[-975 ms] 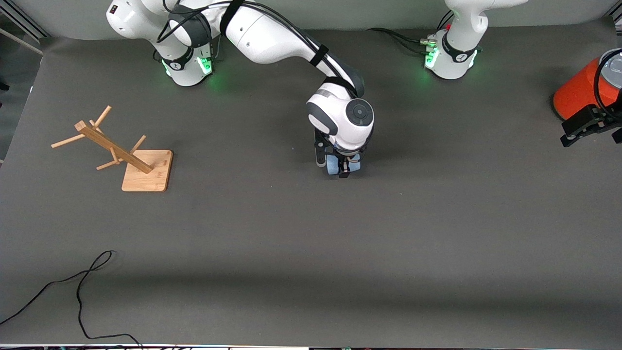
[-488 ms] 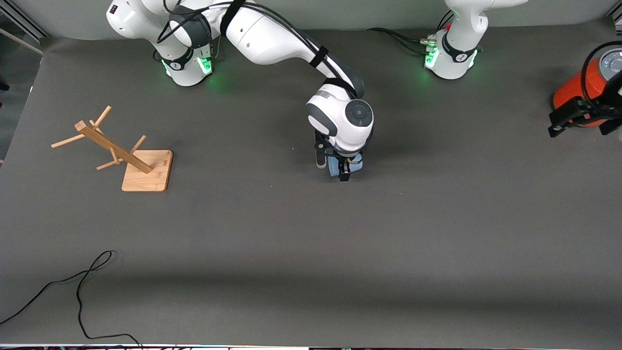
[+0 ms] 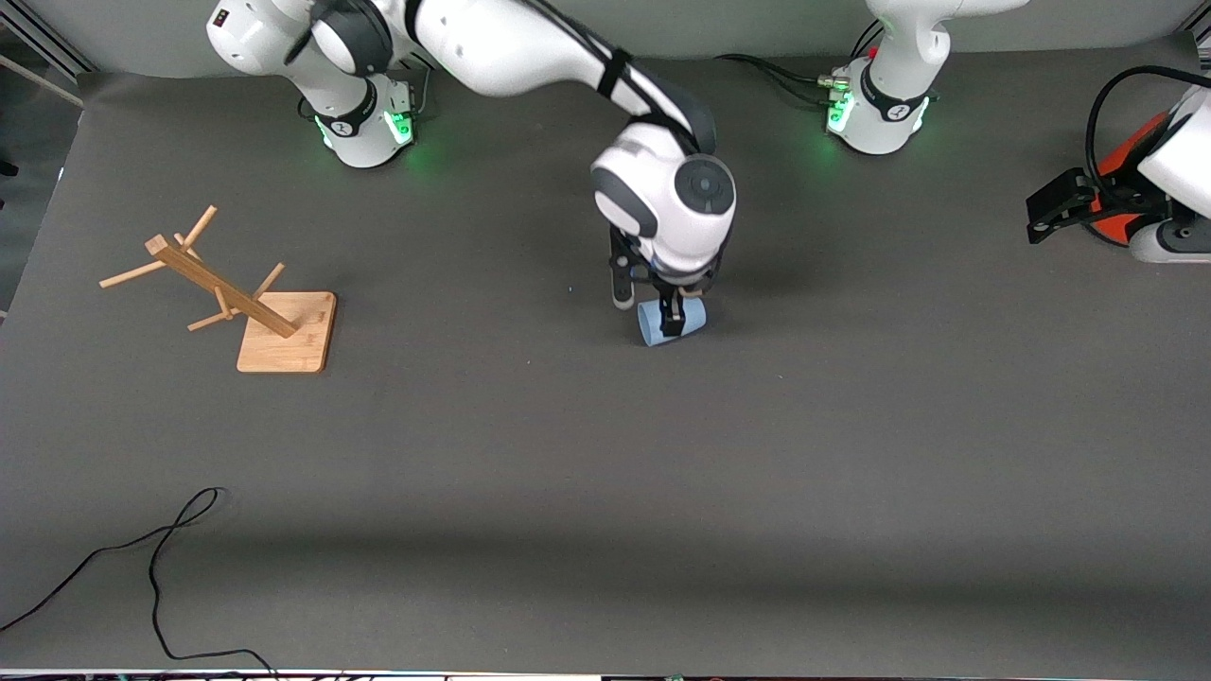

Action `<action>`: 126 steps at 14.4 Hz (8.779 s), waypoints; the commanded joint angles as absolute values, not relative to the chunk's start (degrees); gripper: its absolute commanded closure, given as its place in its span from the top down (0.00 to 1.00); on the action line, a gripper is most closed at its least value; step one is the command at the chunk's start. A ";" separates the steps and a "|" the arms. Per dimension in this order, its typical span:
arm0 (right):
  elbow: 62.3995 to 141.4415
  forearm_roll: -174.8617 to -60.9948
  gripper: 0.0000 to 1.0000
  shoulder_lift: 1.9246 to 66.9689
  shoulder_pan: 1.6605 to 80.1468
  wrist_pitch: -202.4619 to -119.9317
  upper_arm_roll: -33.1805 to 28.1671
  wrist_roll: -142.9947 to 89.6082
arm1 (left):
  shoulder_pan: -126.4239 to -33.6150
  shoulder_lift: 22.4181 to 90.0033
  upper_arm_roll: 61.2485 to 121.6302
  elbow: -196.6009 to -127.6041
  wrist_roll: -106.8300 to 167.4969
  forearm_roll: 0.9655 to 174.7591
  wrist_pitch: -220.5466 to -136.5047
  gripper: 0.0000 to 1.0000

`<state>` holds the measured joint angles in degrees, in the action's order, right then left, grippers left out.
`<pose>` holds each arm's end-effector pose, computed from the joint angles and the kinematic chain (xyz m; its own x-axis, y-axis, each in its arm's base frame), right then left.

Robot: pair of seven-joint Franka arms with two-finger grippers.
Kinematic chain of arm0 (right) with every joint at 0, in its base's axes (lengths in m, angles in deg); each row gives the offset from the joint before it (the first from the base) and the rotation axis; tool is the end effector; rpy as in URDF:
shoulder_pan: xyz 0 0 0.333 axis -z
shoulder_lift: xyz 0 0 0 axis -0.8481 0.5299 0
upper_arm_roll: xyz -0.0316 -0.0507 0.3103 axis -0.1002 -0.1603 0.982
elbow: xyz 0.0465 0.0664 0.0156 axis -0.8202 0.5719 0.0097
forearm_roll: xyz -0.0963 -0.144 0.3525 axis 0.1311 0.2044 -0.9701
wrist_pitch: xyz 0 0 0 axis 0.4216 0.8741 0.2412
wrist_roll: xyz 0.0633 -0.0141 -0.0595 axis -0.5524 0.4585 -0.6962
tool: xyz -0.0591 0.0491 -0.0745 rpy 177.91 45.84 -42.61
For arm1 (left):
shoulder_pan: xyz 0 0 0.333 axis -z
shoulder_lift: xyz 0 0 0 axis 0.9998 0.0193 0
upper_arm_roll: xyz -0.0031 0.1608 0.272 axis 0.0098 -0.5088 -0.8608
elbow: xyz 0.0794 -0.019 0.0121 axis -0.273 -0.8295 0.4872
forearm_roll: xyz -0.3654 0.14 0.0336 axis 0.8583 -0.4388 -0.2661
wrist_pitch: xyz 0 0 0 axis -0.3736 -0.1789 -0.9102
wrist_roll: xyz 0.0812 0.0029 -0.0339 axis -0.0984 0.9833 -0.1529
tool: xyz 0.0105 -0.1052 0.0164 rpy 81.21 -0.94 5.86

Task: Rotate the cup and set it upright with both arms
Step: 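Carry the cup to mid-table and lay it on its side, then withdraw the right gripper while the left gripper reaches toward the cup, then grasp the lying cup's rim with the left gripper, then lift and rotate the cup upright with the left gripper, then set the cup upright on the table and open the left gripper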

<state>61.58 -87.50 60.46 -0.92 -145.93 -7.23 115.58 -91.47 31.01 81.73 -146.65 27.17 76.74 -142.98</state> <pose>0.4565 0.6046 0.3221 0.0555 -0.9922 0.1112 -0.9966 -0.0483 0.0665 0.5387 -0.0514 0.6557 0.9978 -0.0407 -0.0526 -0.0427 -0.9983 -0.0390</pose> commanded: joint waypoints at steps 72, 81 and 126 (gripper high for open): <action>89.12 -81.43 1.00 15.11 57.21 -135.14 -0.57 -22.01 | -47.57 78.68 90.25 -117.25 56.03 43.09 -133.97 0.00; 89.12 -81.43 1.00 15.20 57.21 -135.14 -0.57 -22.10 | -61.64 53.73 89.99 -122.92 74.21 60.84 -140.27 0.00; 89.21 -81.52 1.00 15.29 57.21 -135.40 -0.57 -22.01 | -59.69 55.39 90.25 -148.88 106.30 39.62 -169.64 1.00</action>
<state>88.90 -81.69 15.78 57.32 -135.45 -0.70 -22.75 -55.40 59.01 89.98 -150.10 116.73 32.49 -170.13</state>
